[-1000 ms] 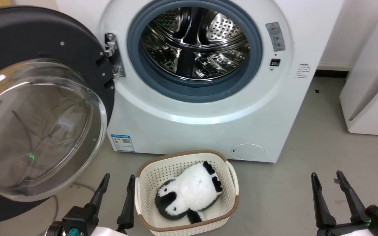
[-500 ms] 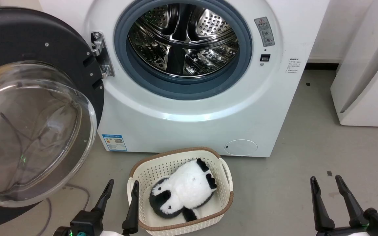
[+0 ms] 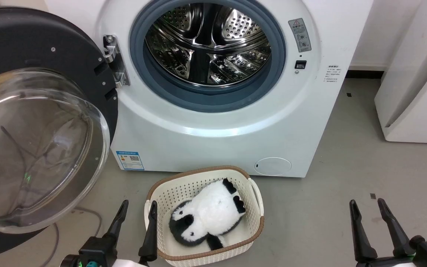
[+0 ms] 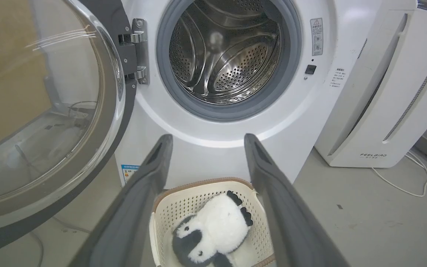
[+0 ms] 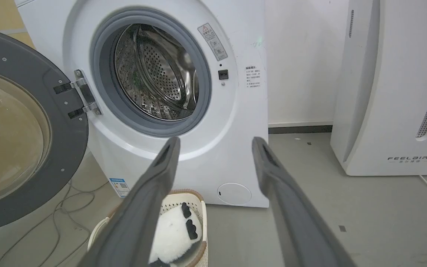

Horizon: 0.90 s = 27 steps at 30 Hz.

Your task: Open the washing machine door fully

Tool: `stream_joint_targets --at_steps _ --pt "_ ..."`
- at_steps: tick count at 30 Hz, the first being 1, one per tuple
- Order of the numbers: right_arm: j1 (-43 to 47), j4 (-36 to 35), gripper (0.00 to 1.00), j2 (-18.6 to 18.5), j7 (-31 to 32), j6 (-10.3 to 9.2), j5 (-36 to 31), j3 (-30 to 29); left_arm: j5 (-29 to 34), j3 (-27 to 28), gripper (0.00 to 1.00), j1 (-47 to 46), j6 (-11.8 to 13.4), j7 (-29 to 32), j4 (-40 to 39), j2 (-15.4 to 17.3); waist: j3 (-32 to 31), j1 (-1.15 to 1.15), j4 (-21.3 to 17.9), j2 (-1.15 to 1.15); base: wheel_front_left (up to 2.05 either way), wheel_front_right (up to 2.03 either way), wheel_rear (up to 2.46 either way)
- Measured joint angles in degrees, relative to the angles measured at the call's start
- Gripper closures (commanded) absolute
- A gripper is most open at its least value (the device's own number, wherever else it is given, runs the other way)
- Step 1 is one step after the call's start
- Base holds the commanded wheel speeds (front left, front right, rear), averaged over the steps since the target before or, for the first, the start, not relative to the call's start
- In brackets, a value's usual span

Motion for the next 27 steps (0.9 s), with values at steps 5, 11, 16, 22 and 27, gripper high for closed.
stream_joint_targets --at_steps 5,11,16,22,27 --pt "-0.05 0.01 1.00 -0.01 0.07 0.00 0.00 0.02 -0.01 -0.23 1.00 0.01 0.02 0.09 0.09 -0.19 0.00 0.00 0.01 0.00 0.00 0.00 0.00" --pt "-0.06 0.01 1.00 -0.01 0.43 0.00 -0.40 0.02 0.10 -0.11 1.00 0.01 0.02 0.55 0.03 -0.31 -0.04 0.01 -0.14 0.00 0.00 0.00 0.00" --pt "-0.15 0.00 1.00 -0.01 1.13 0.00 -0.60 0.04 0.60 0.24 1.00 0.00 0.02 1.11 -0.05 -0.36 -0.07 0.01 -0.30 0.00 0.00 0.00 0.00" --pt "-0.28 0.00 1.00 0.00 1.87 0.00 -1.46 0.04 1.52 1.09 1.00 -0.01 0.01 2.05 -0.32 -0.48 -0.12 0.01 -0.54 0.00 0.00 0.00 0.00" --pt "-0.59 -0.02 1.00 0.01 2.48 0.00 -1.82 0.05 2.02 1.43 1.00 -0.03 0.01 2.55 -0.57 -0.62 -0.16 0.01 -0.69 0.00 0.00 0.00 0.00"
